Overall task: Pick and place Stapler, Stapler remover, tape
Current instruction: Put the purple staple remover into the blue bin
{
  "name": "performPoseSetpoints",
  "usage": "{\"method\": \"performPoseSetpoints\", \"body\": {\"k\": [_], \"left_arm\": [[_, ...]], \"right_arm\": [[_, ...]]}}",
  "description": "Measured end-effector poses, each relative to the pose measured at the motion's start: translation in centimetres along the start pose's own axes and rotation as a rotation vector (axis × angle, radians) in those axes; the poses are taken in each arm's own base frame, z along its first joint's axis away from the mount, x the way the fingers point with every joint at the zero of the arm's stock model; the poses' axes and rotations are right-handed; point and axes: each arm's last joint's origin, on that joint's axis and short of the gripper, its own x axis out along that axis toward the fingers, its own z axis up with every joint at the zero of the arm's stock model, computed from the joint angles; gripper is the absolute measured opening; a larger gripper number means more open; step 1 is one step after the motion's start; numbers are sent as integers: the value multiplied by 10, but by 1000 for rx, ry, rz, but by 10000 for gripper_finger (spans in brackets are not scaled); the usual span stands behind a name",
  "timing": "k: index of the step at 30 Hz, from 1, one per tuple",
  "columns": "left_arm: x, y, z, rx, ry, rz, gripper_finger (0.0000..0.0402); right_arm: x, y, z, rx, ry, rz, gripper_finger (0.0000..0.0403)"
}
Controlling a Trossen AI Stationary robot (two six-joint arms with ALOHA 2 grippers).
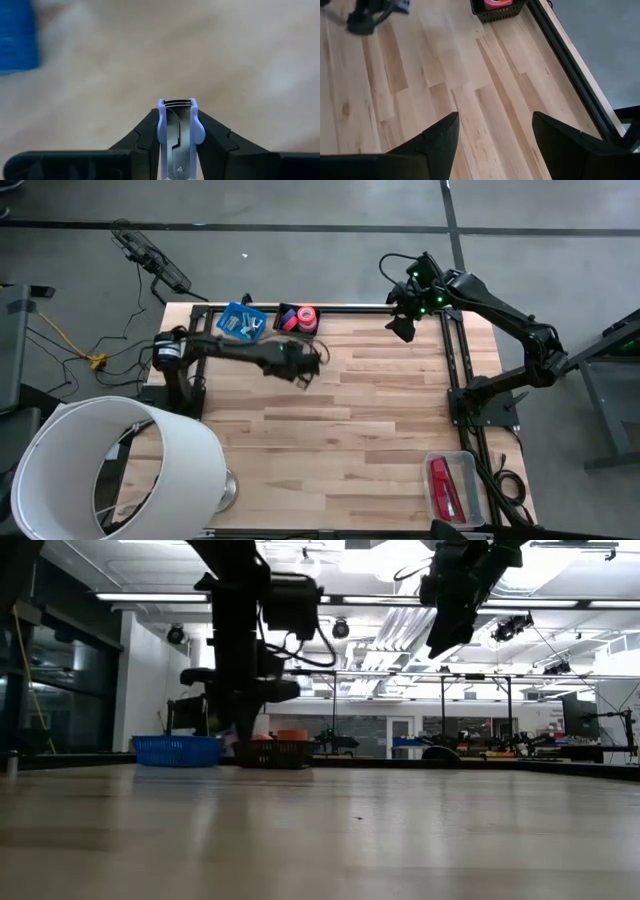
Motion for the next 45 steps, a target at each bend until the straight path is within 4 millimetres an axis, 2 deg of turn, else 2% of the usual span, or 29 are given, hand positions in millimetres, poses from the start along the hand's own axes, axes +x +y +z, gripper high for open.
{"method": "performPoseSetpoints", "body": {"k": [7,12,20,36,41,45], "left_arm": [[21,41,43,-210,-46,92,88],[32,68,62,-303,-56,139,88],[23,108,86,-397,-137,181,88],[38,180,101,-645,-128,404,88],[45,194,100,-776,-107,443,88],[53,199,95,-814,-97,473,88]], "right_arm": [[0,-1,0,-2,-3,-11,243],[0,-1,0,-2,-3,-11,243],[0,-1,3,1,-22,-22,243],[-1,-6,12,-8,-102,-114,243],[-1,-8,12,10,-92,-165,243],[-1,-8,13,24,-103,-175,243]]}}
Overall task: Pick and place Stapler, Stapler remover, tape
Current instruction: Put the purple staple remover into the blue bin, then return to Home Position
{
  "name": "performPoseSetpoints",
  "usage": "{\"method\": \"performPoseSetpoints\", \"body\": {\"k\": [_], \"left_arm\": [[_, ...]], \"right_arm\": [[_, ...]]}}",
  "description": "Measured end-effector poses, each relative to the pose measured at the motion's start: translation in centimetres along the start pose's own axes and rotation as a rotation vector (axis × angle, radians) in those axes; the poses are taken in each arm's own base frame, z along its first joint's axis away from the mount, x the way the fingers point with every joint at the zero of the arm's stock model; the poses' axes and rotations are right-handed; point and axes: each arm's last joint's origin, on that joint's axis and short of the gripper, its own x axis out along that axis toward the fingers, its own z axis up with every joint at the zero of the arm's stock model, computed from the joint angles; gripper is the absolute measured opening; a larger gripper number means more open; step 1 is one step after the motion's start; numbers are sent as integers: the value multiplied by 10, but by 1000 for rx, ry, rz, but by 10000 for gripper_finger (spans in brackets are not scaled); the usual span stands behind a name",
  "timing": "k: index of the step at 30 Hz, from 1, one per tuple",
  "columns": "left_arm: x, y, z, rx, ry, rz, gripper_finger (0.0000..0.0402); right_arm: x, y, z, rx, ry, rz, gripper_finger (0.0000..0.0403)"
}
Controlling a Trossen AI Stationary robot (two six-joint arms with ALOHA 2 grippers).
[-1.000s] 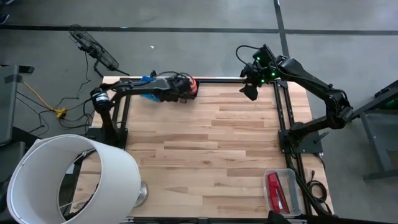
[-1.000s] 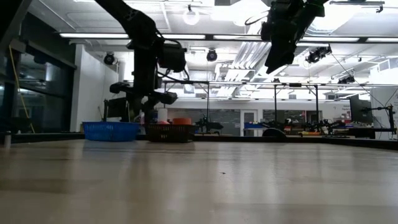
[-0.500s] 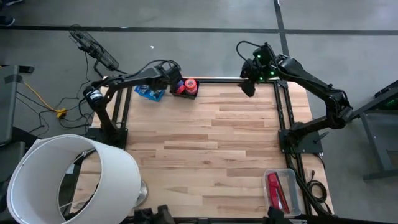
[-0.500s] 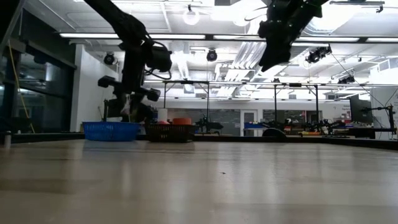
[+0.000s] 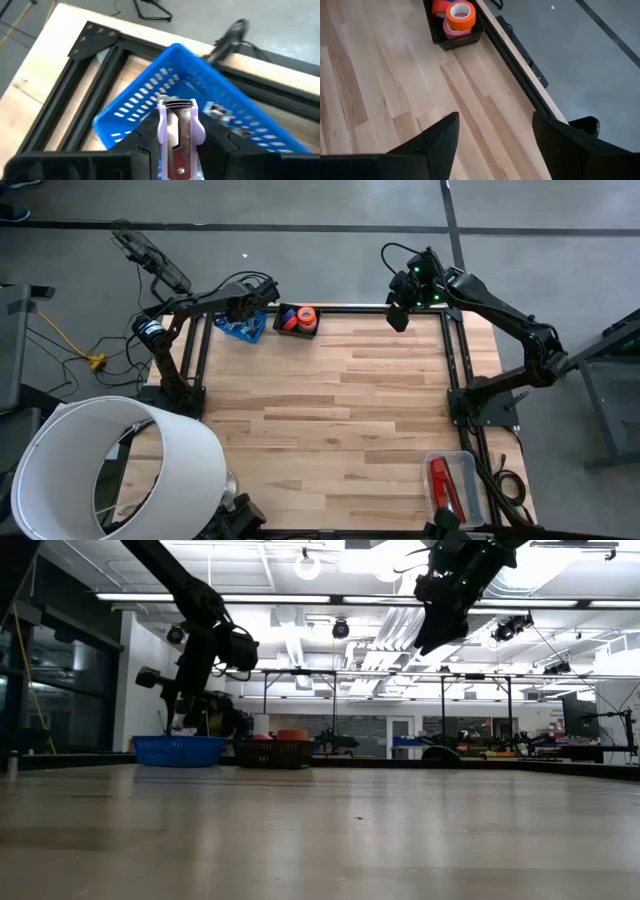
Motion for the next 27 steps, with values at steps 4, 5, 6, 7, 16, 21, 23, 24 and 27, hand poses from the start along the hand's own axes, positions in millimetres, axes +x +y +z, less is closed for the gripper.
{"method": "performPoseSetpoints", "body": {"k": [4,5,6,7,16,21,23,24,27], "left_arm": [[10,5,-7,-29,11,27,88],[13,7,-9,-37,16,40,88],[15,8,-11,-45,19,46,88],[17,8,-13,-55,18,43,88],[26,9,-21,-54,1,26,130],[26,4,-19,5,-17,-12,190],[26,4,-19,6,-7,-20,205],[26,4,-19,8,-4,-21,211],[25,3,-20,13,12,-30,223]], "right_arm": [[0,0,2,16,-20,-5,243],[0,-1,2,18,-25,-6,243],[0,-1,3,20,-31,-8,243],[0,-1,3,21,-35,-9,243],[0,-1,4,19,-45,-13,243],[0,-1,4,20,-46,-11,243],[0,-1,4,21,-46,-11,243],[0,-1,4,21,-46,-11,243],[0,-1,4,23,-45,-11,243]]}}
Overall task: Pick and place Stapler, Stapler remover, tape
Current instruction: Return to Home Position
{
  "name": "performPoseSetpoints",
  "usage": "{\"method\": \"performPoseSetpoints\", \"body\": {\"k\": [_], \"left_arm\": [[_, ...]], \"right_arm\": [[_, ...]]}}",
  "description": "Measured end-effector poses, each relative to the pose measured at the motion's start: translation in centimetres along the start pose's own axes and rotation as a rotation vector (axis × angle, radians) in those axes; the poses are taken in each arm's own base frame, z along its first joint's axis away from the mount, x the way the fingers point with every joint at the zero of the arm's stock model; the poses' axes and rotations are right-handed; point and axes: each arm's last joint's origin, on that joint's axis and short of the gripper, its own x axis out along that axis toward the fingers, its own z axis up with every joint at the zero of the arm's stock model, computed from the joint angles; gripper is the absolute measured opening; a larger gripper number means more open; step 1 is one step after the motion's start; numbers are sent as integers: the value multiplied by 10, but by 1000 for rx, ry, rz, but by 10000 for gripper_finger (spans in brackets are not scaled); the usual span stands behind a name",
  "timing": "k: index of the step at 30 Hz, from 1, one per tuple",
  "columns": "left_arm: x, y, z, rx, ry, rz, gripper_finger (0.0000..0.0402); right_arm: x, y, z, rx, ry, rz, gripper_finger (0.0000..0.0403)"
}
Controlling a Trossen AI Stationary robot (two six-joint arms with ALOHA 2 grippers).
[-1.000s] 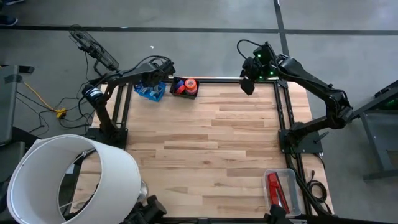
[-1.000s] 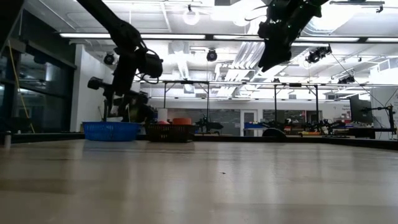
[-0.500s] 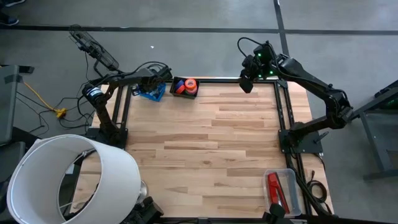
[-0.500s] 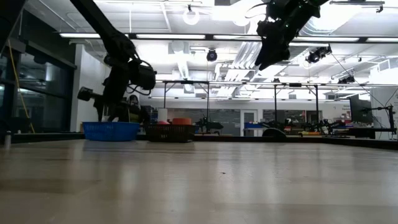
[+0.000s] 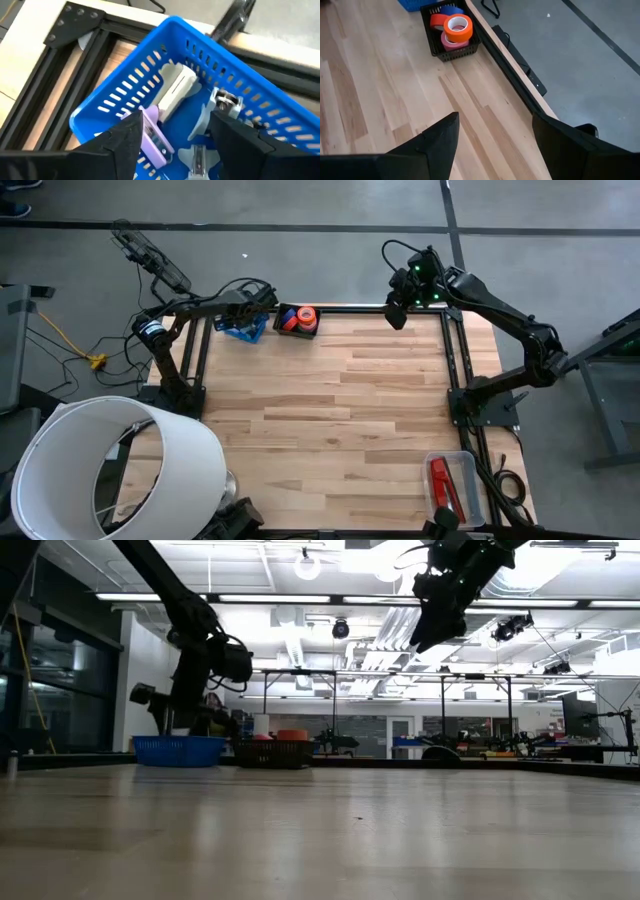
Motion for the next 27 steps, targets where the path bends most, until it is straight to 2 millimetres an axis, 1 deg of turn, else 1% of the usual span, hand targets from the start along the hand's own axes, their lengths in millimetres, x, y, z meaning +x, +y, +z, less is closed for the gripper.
{"method": "performPoseSetpoints", "body": {"k": [5,9,13,18,21,27], "left_arm": [[-3,-2,2,50,26,-23,228],[-15,-11,8,101,13,-77,228],[-36,-24,13,168,-28,-148,228],[-65,-41,10,311,-83,-264,229],[-82,-49,4,404,-81,-334,229],[-120,-59,-18,500,-60,-491,229]], "right_arm": [[0,0,-1,10,6,2,243],[0,0,-1,15,5,1,243],[0,0,-1,7,6,1,243],[0,0,-1,-14,15,4,243],[0,0,-2,-15,17,4,243],[-1,1,-5,-8,54,12,243]]}}
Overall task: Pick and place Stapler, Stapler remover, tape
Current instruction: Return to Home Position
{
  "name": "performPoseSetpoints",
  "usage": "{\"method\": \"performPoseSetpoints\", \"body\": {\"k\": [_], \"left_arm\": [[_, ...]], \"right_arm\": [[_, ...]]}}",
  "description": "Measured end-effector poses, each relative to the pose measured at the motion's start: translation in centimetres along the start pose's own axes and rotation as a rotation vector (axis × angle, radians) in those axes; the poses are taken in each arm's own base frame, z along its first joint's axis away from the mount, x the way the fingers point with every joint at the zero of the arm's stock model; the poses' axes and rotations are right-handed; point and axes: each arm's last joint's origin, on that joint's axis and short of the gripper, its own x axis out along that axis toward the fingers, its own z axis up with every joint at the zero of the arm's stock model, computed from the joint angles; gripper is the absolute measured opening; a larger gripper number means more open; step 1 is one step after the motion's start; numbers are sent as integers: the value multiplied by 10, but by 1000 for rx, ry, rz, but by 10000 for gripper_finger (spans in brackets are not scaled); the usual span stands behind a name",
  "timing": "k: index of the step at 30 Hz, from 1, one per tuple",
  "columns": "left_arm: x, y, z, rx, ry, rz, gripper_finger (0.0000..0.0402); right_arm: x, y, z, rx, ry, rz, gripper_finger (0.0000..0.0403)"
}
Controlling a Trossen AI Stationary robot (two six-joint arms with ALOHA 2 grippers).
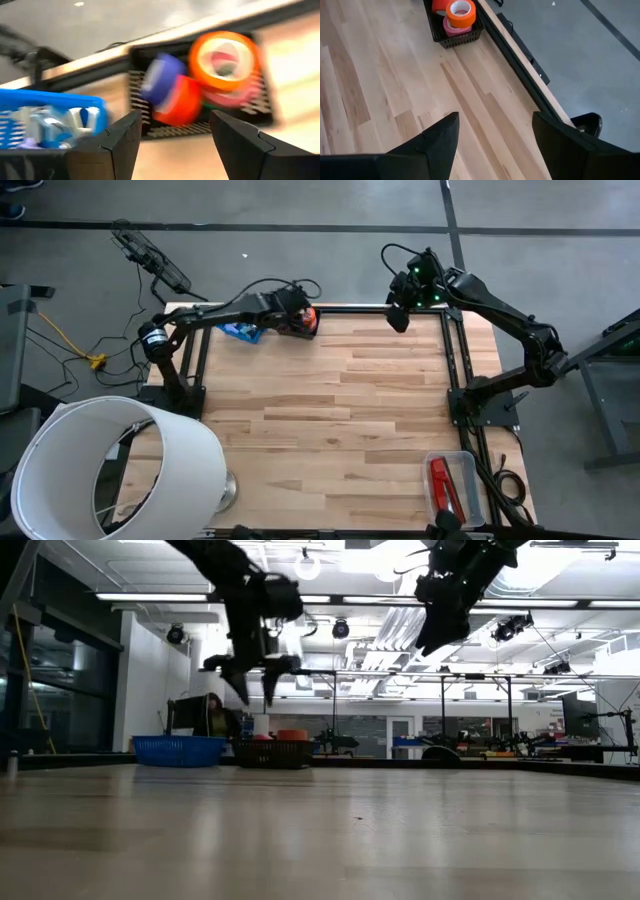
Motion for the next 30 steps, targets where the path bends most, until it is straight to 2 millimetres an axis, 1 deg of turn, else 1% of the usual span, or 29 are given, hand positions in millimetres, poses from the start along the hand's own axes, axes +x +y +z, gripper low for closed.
{"method": "performPoseSetpoints", "body": {"k": [7,11,13,15,17,19,23,26,30], "left_arm": [[-35,-36,-20,113,-28,-146,229],[-52,-53,-40,165,-19,-225,229],[-57,-63,-55,192,-18,-257,229],[-62,-75,-70,215,-41,-315,229],[-66,-86,-87,225,-67,-380,229],[-70,-94,-103,229,-83,-436,229],[-85,-99,-125,217,-141,-536,229],[-93,-89,-139,201,-179,-598,229],[-96,-63,-157,150,-223,-694,229]], "right_arm": [[-2,3,-6,-3,49,51,243],[-11,6,-11,-32,71,68,243],[-20,9,-12,-56,50,72,243],[-28,12,-16,-73,-11,85,243],[-33,16,-27,-78,-70,109,243],[-35,20,-43,-61,-111,129,243],[-41,30,-78,-6,-166,150,243],[-48,39,-99,59,-220,164,243],[-64,48,-121,186,-334,182,243]]}}
